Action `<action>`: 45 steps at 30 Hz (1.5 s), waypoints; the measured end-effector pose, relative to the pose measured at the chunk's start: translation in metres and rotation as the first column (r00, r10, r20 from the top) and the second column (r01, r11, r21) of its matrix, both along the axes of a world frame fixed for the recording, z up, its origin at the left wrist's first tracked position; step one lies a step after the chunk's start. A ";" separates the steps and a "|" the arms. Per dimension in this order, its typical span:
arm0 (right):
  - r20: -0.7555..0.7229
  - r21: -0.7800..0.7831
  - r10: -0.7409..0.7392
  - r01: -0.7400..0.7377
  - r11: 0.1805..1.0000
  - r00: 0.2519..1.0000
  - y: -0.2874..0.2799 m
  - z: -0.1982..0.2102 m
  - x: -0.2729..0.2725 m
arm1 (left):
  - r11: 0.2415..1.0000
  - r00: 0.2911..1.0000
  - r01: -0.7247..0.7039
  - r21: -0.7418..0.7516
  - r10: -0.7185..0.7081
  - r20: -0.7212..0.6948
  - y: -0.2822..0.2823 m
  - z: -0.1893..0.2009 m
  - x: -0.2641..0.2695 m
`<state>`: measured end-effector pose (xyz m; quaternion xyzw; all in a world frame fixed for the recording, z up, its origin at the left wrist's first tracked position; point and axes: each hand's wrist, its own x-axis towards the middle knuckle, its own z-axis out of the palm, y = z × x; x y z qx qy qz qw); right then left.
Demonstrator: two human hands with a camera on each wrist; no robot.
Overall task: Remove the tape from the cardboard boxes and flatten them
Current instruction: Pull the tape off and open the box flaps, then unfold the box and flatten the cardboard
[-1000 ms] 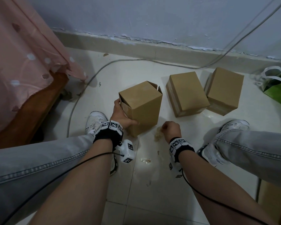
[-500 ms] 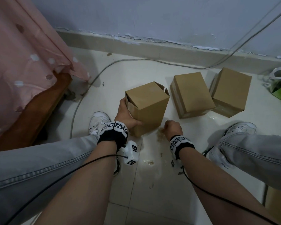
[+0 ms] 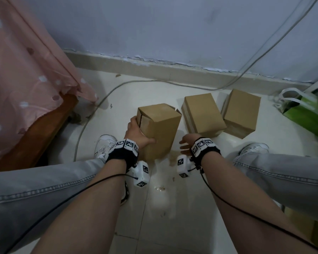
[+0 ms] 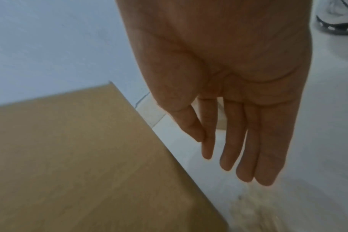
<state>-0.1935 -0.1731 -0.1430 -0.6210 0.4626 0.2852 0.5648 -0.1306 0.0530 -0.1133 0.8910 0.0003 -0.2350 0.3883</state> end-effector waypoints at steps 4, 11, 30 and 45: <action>0.096 -0.004 0.030 -0.029 1.000 0.995 -0.004 0.046 0.010 | 0.993 0.996 -0.084 0.081 0.085 -0.012 -0.003 0.033 -0.001; 0.219 -0.142 0.454 -0.432 0.891 0.864 0.044 0.180 0.028 | 0.980 0.979 -0.189 -0.056 0.184 -0.092 -0.020 0.122 0.010; 0.133 -0.249 0.490 -0.449 0.858 0.862 0.041 0.134 0.017 | 0.983 0.975 0.088 -0.162 -0.118 -0.186 -0.026 0.145 -0.017; 0.283 -0.412 0.352 -0.219 0.885 0.892 0.037 0.127 -0.002 | 0.998 0.975 0.035 0.053 -0.023 -0.220 -0.024 0.071 -0.021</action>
